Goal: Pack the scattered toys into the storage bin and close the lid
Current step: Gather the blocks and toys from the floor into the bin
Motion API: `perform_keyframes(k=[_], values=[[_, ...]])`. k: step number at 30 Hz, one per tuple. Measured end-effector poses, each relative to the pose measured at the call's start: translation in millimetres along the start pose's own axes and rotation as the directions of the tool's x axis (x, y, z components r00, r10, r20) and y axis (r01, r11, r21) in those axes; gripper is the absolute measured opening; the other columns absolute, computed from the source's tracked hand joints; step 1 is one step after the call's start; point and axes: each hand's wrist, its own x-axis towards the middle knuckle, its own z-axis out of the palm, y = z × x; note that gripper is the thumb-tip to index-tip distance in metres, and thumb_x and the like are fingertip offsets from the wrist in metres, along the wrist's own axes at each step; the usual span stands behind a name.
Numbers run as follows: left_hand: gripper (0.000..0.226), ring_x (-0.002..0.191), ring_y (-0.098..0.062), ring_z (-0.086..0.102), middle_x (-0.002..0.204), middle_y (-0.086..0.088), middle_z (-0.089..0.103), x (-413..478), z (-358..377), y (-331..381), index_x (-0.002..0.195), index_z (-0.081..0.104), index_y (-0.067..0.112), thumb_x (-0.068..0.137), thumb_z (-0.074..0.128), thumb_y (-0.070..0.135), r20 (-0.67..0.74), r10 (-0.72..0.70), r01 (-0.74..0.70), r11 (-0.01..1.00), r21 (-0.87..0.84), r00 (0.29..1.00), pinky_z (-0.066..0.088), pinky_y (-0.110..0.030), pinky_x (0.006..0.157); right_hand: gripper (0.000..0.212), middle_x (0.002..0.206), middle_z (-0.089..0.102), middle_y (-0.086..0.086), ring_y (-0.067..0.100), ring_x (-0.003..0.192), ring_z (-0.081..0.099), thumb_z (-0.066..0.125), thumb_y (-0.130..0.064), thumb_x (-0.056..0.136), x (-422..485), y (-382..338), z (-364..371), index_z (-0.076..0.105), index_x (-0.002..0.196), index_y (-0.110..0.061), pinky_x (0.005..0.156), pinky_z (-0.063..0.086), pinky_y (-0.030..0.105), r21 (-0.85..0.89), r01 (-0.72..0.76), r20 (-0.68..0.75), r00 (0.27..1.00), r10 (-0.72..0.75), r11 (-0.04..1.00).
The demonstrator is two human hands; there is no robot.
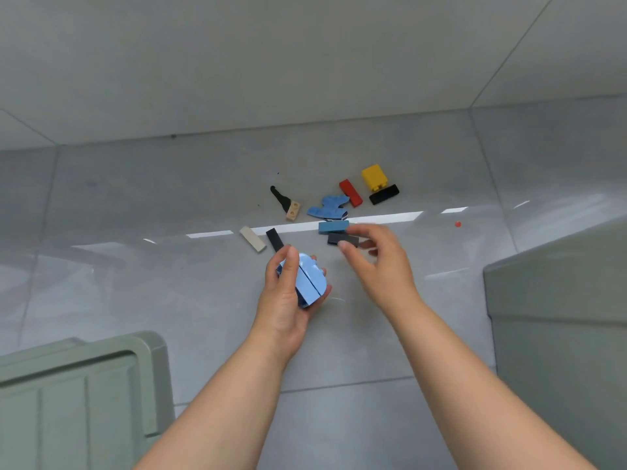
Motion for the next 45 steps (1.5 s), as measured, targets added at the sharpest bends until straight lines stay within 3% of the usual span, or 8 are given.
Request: perform_keyframes(k=[3,8,19,23,27,35,41,45], values=[[0.034,0.087,-0.021,0.067,0.105,-0.007,0.064,-3.7,-7.1,3.7,0.111,0.053,0.021,0.086,0.052,0.044,0.011,0.011,-0.011,1.0,0.029,1.0,0.05,-0.043,0.089,0.049,0.135,0.046,0.004,0.024,0.12,0.043,0.061,-0.017,0.086,34.4,8.2,5.6,0.047,0.133,-0.02,0.097,0.036,0.027,-0.418,0.145,0.151,0.985,-0.089,0.897],[0.043,0.095,-0.028,0.064,0.1,-0.008,0.065,-5.6,-22.9,6.8,0.101,0.057,0.018,0.087,0.042,0.056,0.02,-0.084,0.086,0.993,-0.081,0.996,0.044,-0.045,0.096,0.044,0.132,0.05,0.005,0.029,0.113,0.044,0.055,-0.023,0.088,44.7,22.6,21.6,0.048,0.132,-0.018,0.093,0.036,0.034,-0.686,0.324,0.31,0.94,-0.141,0.652],[0.077,0.108,-0.032,0.062,0.126,-0.013,0.059,-4.3,-33.1,-4.2,0.128,0.048,0.024,0.067,0.046,0.071,0.121,-0.189,0.215,0.943,-0.253,0.974,0.049,-0.051,0.088,0.024,0.091,0.058,-0.008,-0.001,0.077,0.056,0.069,-0.016,0.078,-40.3,-9.0,36.0,0.071,0.102,-0.021,0.072,0.04,0.004,-0.074,-0.069,0.042,0.996,0.073,0.995],[0.07,0.1,-0.027,0.065,0.122,-0.013,0.064,-4.7,-30.8,-6.9,0.125,0.056,0.022,0.072,0.045,0.068,0.15,-0.219,0.256,0.919,-0.3,0.964,0.052,-0.039,0.082,0.034,0.092,0.051,-0.009,0.003,0.078,0.053,0.074,-0.028,0.074,-74.2,-30.9,50.1,0.068,0.107,-0.02,0.075,0.046,0.016,-0.115,-0.017,0.183,0.982,0.038,0.993],[0.046,0.103,-0.033,0.061,0.114,-0.013,0.067,1.3,-34.4,-7.5,0.116,0.061,0.018,0.093,0.037,0.051,0.177,-0.231,0.278,0.904,-0.324,0.957,0.054,-0.046,0.082,0.017,0.09,0.056,-0.006,0.005,0.068,0.054,0.07,-0.024,0.078,-46.2,-16.4,28.0,0.068,0.095,-0.022,0.066,0.044,0.013,-0.045,0.004,-0.037,0.999,-0.005,0.999],[0.045,0.103,-0.035,0.061,0.114,-0.012,0.067,-0.1,-37.5,-5.3,0.12,0.062,0.019,0.097,0.033,0.046,0.144,-0.23,0.269,0.889,-0.372,0.962,0.052,-0.055,0.08,0.035,0.122,0.051,0.013,0.032,0.114,0.044,0.06,-0.02,0.086,45.9,44.5,7.9,0.055,0.12,-0.012,0.091,0.037,0.034,-0.511,-0.067,-0.041,0.998,0.053,0.857],[0.062,0.109,-0.036,0.06,0.116,-0.016,0.065,7.2,-42.9,0.3,0.121,0.061,0.02,0.087,0.035,0.065,0.132,-0.206,0.243,0.879,-0.41,0.97,0.048,-0.052,0.088,0.019,0.082,0.055,-0.008,0.007,0.074,0.049,0.073,-0.019,0.073,-17.1,-11.1,33.4,0.061,0.087,-0.024,0.07,0.038,0.009,-0.091,0.02,-0.053,0.998,-0.025,0.996],[0.045,0.092,-0.032,0.068,0.114,-0.014,0.065,9.9,-42.0,2.9,0.116,0.06,0.022,0.095,0.032,0.051,0.153,-0.137,0.193,0.87,-0.454,0.979,0.056,-0.045,0.074,0.031,0.076,0.053,-0.018,0.003,0.073,0.049,0.071,-0.046,0.065,-54.4,-36.5,49.5,0.063,0.09,-0.028,0.075,0.04,0.017,-0.103,0.141,0.06,0.989,-0.135,0.985]])
